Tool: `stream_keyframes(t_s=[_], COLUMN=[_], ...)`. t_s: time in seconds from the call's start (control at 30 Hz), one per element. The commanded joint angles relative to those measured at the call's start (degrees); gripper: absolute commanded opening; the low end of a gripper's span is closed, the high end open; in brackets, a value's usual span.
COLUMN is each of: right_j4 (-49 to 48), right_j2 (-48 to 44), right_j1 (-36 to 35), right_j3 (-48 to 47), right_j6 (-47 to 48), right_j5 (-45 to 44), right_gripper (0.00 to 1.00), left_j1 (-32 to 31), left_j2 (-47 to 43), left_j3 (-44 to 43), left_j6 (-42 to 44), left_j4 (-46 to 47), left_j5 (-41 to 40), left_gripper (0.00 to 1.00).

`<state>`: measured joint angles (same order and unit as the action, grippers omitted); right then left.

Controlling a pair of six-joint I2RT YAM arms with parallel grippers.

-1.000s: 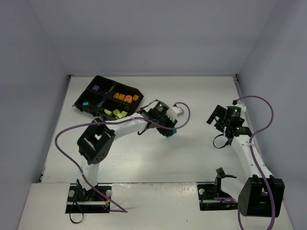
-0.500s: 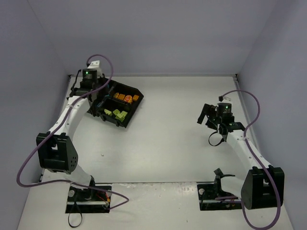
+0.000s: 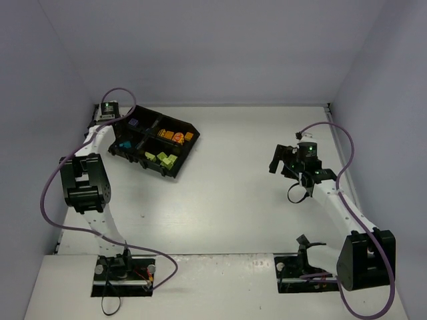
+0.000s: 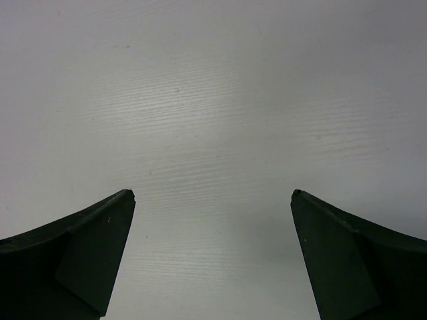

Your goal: Sort the legos into containers by color

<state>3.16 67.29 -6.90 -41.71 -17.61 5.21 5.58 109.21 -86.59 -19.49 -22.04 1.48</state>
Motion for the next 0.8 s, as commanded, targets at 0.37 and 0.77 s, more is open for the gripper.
stream_keyframes(t_s=[0.37,0.77], right_j4=[-5.1,-1.3], right_j2=[-0.8,-3.8], right_j1=[-0.1,1.0], right_j3=[-3.9,-18.1], right_j6=[1.9,0.6], right_j5=[1.4,-7.0], right_gripper=[1.00,1.00], left_j1=[-0.3,-1.7], left_j2=[-6.0,-26.4], left_j3=[-2.5,-5.2], left_j6=[-1.0,0.3], left_j4=[3.7,-4.8], left_j5=[-0.2,1.7], left_gripper=[0.69,0.76])
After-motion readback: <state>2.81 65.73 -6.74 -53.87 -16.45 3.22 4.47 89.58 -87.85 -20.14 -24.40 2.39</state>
